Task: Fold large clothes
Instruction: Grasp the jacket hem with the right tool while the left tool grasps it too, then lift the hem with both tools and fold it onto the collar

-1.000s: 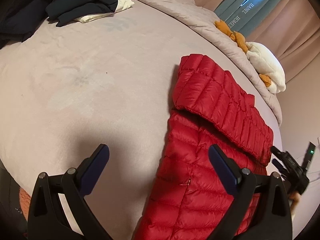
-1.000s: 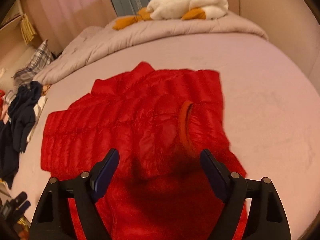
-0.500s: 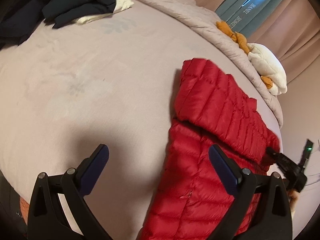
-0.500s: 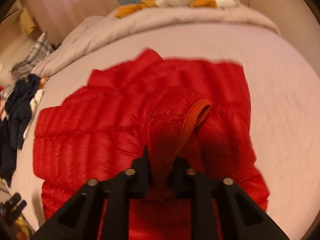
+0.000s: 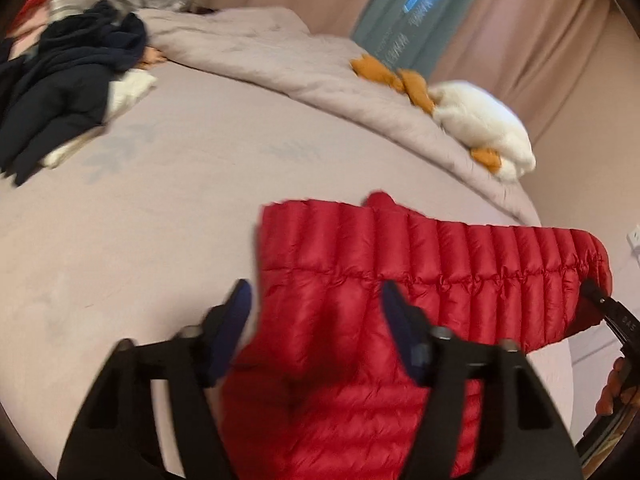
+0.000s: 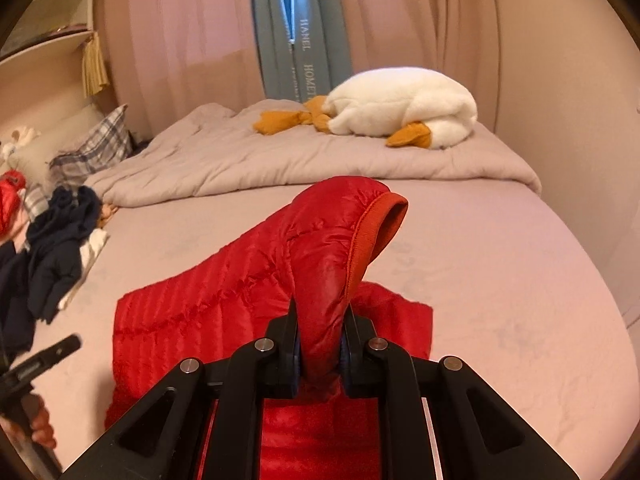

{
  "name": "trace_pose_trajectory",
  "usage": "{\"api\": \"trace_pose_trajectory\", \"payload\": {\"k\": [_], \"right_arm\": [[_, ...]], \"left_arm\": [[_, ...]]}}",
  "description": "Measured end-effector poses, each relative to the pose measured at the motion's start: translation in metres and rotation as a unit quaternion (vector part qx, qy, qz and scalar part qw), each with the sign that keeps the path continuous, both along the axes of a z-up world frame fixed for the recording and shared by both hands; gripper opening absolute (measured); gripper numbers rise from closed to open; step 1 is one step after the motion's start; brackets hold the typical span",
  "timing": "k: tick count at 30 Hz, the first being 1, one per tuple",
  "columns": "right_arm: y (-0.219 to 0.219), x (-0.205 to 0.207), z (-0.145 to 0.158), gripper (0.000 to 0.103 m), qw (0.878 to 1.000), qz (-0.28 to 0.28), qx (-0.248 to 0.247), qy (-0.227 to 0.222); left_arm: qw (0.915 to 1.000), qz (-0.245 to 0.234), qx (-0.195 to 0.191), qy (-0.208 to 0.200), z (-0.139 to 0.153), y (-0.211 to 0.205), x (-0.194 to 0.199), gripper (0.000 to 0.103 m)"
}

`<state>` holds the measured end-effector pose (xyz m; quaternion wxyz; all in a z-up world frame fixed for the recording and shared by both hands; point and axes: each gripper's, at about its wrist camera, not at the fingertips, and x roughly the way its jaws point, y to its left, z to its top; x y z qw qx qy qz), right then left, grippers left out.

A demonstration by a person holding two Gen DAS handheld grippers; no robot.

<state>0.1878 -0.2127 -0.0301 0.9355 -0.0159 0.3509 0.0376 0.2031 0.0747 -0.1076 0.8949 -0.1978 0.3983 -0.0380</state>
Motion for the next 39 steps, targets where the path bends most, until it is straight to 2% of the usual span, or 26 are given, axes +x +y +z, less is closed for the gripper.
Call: {"api": "trace_pose_trajectory", "payload": {"k": [3, 5, 7, 15, 21, 31, 35, 39], "right_arm": [[-0.012, 0.006, -0.015, 0.015, 1.0, -0.015, 0.008, 0.014], [-0.02, 0.007, -0.024, 0.015, 0.999, -0.028, 0.001, 0.023], [-0.027, 0.006, -0.031, 0.015, 0.999, -0.039, 0.001, 0.033], [-0.051, 0.015, -0.073, 0.015, 0.994, -0.068, 0.01, 0.086], [-0.059, 0.02, -0.104, 0.015, 0.989, -0.09, 0.004, 0.117], [-0.067, 0.026, -0.128, 0.015, 0.986, -0.096, 0.02, 0.135], [-0.061, 0.023, -0.129, 0.015, 0.986, -0.102, 0.003, 0.13], [-0.055, 0.024, -0.129, 0.016, 0.985, -0.106, -0.019, 0.133]], "left_arm": [[0.9989, -0.028, 0.004, 0.038, -0.027, -0.016, 0.026, 0.03], [0.9976, -0.033, 0.024, 0.056, -0.045, -0.021, 0.035, 0.028], [0.9954, -0.03, 0.046, 0.078, -0.058, -0.026, 0.039, 0.028], [0.9933, -0.024, 0.046, 0.103, -0.074, -0.025, 0.052, 0.031], [0.9927, -0.026, 0.055, 0.104, -0.078, -0.031, 0.049, 0.031], [0.9915, -0.024, 0.071, 0.107, -0.083, -0.034, 0.053, 0.032], [0.9927, -0.021, 0.062, 0.101, -0.082, -0.031, 0.05, 0.033], [0.9933, -0.007, 0.051, 0.104, -0.078, -0.025, 0.039, 0.04]]}}
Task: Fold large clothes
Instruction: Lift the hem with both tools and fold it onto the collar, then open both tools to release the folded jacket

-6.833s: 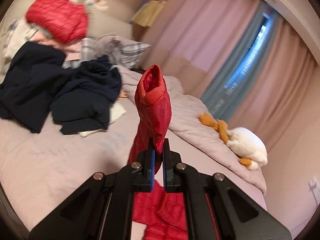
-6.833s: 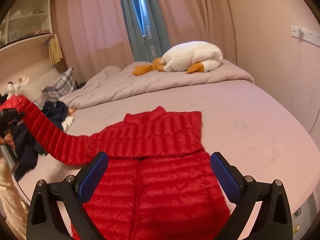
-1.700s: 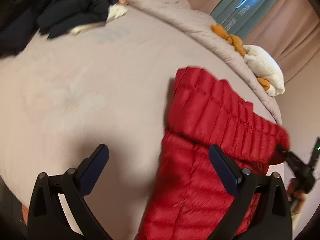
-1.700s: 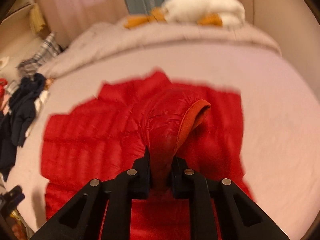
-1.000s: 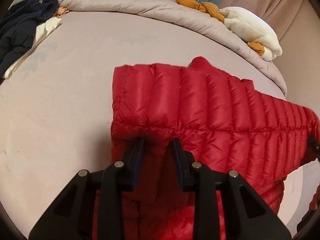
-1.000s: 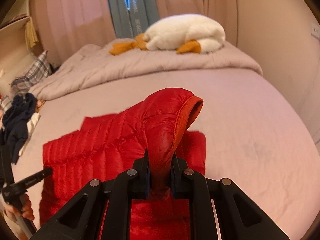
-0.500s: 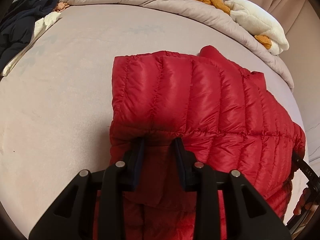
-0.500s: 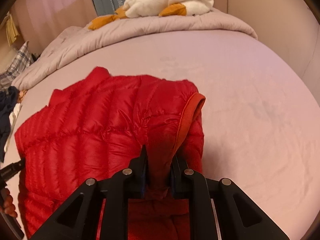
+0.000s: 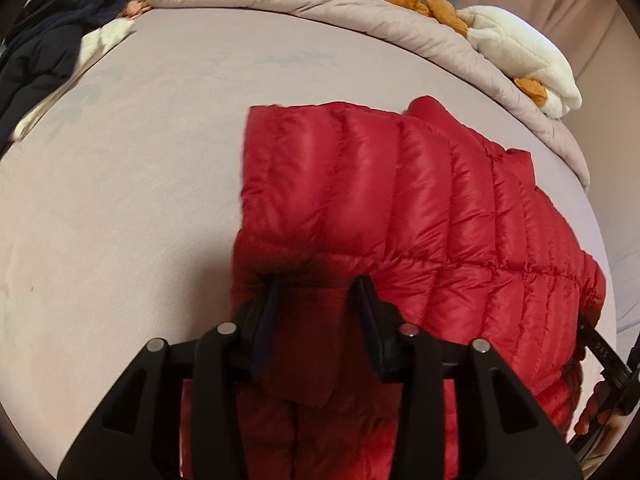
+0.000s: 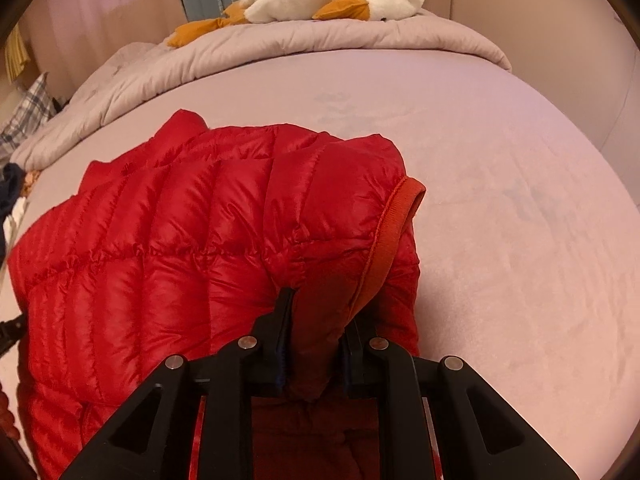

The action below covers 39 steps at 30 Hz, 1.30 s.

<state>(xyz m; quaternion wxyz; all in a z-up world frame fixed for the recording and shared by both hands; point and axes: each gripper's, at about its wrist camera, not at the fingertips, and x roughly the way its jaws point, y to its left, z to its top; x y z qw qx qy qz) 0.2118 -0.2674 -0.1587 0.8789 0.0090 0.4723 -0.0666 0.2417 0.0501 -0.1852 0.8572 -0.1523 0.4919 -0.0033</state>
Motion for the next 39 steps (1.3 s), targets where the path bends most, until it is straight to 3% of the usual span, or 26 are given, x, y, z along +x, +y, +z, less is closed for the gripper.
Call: {"api": "trace_pose_trajectory", "payload": {"k": [3, 5, 6, 7, 9, 12, 15, 18, 23, 27, 34, 39], "right_arm": [[0.003, -0.001, 0.003, 0.016, 1.0, 0.0, -0.004, 0.001], [0.006, -0.006, 0.008, 0.021, 1.0, 0.003, -0.014, -0.001], [0.009, -0.012, 0.016, 0.032, 1.0, 0.01, -0.019, -0.01], [0.012, -0.02, 0.025, 0.055, 0.999, 0.022, -0.024, -0.028], [0.014, -0.037, 0.044, 0.081, 0.997, 0.027, -0.023, -0.063], [0.01, -0.066, 0.076, 0.084, 0.994, 0.031, 0.015, -0.106], [0.005, -0.098, 0.105, 0.102, 0.987, 0.045, 0.065, -0.139], [0.003, -0.127, 0.128, 0.102, 0.98, 0.065, 0.08, -0.168], [0.005, -0.175, 0.143, 0.102, 0.975, 0.074, 0.076, -0.197], [0.006, -0.202, 0.138, 0.102, 0.971, 0.082, 0.078, -0.212], [0.004, -0.236, 0.118, 0.102, 0.975, 0.067, 0.072, -0.197], [-0.005, -0.259, 0.108, 0.102, 0.977, 0.054, 0.074, -0.191]], "left_arm": [[0.9998, 0.011, -0.019, -0.001, 0.015, 0.006, -0.016, 0.04], [0.9992, 0.01, -0.028, -0.026, 0.037, 0.008, -0.036, 0.044], [0.9987, 0.009, -0.031, -0.041, 0.047, 0.008, -0.046, 0.054], [0.9977, 0.009, -0.034, -0.058, 0.06, 0.009, -0.058, 0.062], [0.9959, 0.01, -0.037, -0.082, 0.08, 0.011, -0.08, 0.084], [0.9917, 0.012, -0.049, -0.118, 0.109, 0.015, -0.118, 0.094], [0.9855, 0.015, -0.071, -0.154, 0.129, 0.019, -0.156, 0.103], [0.9832, 0.011, -0.061, -0.172, 0.138, 0.02, -0.185, 0.103], [0.9857, 0.031, -0.02, -0.165, 0.13, 0.025, -0.222, 0.103], [0.9862, 0.034, -0.011, -0.162, 0.117, 0.028, -0.244, 0.103], [0.9895, 0.021, -0.033, -0.14, 0.097, 0.027, -0.265, 0.103], [0.9893, 0.018, -0.026, -0.143, 0.089, 0.019, -0.279, 0.103]]}}
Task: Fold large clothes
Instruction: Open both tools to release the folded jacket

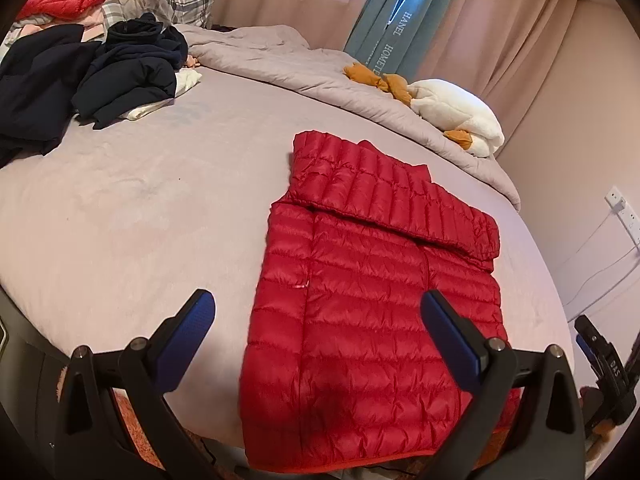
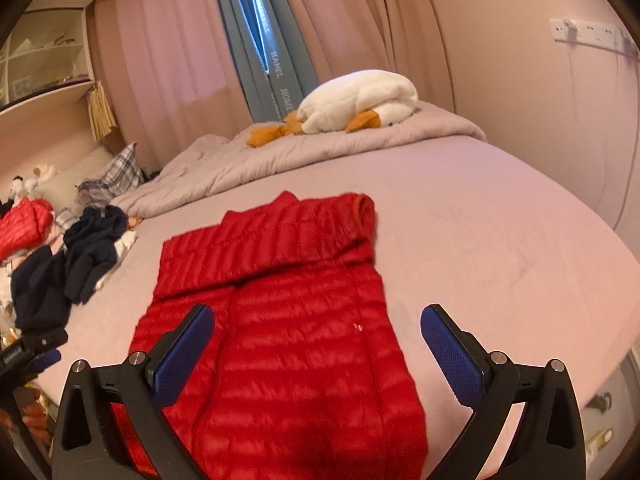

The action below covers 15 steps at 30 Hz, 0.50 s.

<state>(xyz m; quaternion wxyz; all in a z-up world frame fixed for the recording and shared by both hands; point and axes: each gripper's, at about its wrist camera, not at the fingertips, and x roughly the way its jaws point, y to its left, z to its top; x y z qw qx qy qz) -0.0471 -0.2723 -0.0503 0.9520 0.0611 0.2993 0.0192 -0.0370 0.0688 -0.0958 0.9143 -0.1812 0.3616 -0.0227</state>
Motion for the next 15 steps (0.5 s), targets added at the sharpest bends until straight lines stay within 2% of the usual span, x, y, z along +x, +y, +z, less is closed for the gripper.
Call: {"api": "trace_pose_trajectory", "payload": {"k": [3, 10, 15], "right_arm": [[-0.004, -0.014, -0.005, 0.102, 1.0, -0.017, -0.002, 0.001], [-0.013, -0.028, -0.017, 0.102, 0.999, -0.046, -0.007, 0.005], [-0.022, -0.033, -0.024, 0.102, 0.998, -0.053, 0.018, 0.01]], "left_arm": [[0.9997, -0.017, 0.015, 0.009, -0.006, -0.011, -0.004, 0.103], [0.9989, -0.037, 0.015, 0.024, -0.021, -0.021, -0.011, 0.103], [0.9983, -0.044, 0.004, 0.037, -0.031, -0.025, -0.015, 0.103]]}}
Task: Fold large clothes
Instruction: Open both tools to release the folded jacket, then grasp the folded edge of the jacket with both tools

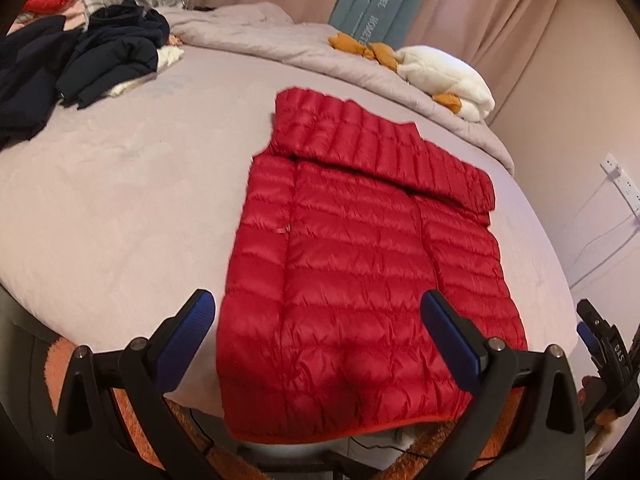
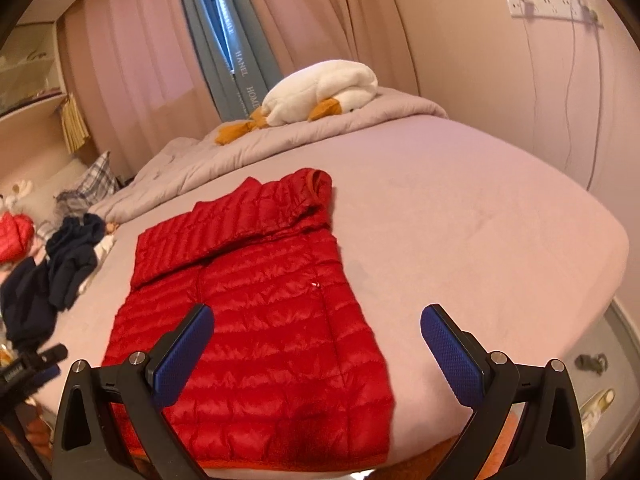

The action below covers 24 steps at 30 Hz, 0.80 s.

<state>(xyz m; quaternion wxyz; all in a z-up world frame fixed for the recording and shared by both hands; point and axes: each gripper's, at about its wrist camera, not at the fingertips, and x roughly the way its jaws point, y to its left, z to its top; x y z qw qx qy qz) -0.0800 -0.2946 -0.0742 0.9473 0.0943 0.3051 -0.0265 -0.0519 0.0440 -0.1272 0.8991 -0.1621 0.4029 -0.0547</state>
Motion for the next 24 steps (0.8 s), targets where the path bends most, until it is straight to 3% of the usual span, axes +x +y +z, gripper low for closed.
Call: {"api": "trace_pose_trajectory", "payload": {"k": [4, 13, 20, 24], "right_arm": [[0.001, -0.002, -0.007, 0.102, 1.0, 0.006, 0.001, 0.006], [-0.004, -0.001, -0.019, 0.102, 0.999, 0.016, 0.002, 0.035], [-0.009, -0.004, -0.031, 0.102, 0.998, 0.018, 0.005, 0.065], [-0.014, -0.008, -0.038, 0.091, 0.996, 0.012, -0.003, 0.088]], "left_arm": [[0.9999, 0.001, 0.011, 0.01, -0.007, -0.003, 0.001, 0.103], [0.9997, 0.003, -0.005, 0.025, -0.021, 0.006, 0.009, 0.103], [0.9983, 0.026, -0.044, 0.029, -0.042, 0.033, 0.002, 0.1], [0.9956, 0.018, -0.081, 0.043, -0.052, 0.046, 0.0, 0.097]]}}
